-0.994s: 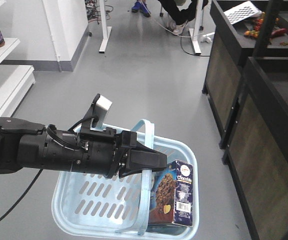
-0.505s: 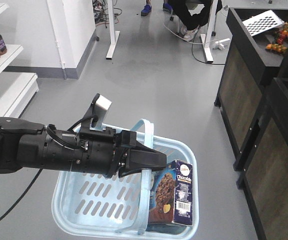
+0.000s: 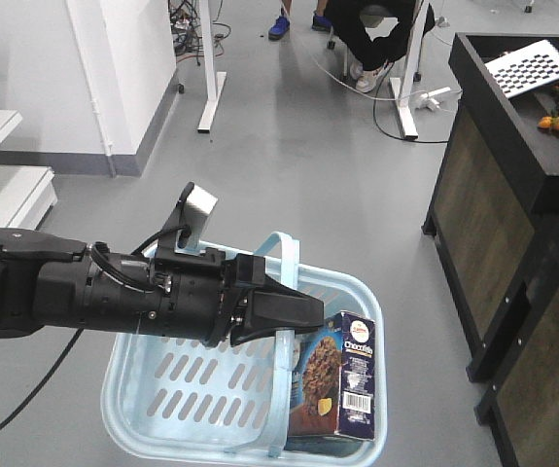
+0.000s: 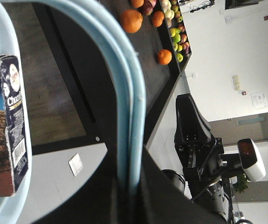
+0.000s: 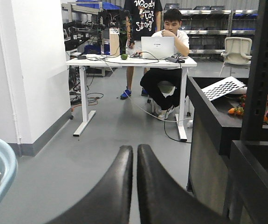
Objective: Left arm holds basket, right arm returns cookies
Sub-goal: 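Turn the base past the fruit counter holding the basket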
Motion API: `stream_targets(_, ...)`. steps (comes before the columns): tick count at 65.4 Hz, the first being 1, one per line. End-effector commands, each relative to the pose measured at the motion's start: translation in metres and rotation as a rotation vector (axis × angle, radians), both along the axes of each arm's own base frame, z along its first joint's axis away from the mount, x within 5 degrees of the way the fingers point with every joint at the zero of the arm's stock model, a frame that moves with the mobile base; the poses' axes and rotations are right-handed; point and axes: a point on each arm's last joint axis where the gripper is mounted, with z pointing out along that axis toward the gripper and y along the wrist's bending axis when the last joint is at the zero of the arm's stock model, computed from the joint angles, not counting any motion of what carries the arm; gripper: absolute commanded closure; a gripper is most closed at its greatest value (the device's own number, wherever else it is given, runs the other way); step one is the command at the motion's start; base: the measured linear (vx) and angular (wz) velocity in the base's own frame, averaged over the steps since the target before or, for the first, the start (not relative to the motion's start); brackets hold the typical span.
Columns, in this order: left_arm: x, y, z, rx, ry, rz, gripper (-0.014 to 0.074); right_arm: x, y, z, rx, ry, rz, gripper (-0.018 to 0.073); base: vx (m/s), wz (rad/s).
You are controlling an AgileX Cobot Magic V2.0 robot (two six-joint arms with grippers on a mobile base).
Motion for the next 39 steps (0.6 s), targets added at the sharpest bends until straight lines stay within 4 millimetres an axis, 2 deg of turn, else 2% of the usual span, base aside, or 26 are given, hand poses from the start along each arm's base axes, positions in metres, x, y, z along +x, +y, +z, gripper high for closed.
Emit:
stream_targets(1, -0.0031, -0.0023, 0.0328, -0.157, -0.022, 0.005, 0.0599, -0.0006, 0.0004, 0.0019, -0.011, -0.072, 0.001, 0.0566, 0.36, -0.03)
stream_targets(39, -0.0031, -0.0023, 0.0328, -0.157, -0.022, 0.005, 0.0599, -0.0006, 0.0004, 0.0019, -0.011, -0.072, 0.001, 0.0566, 0.36, -0.01)
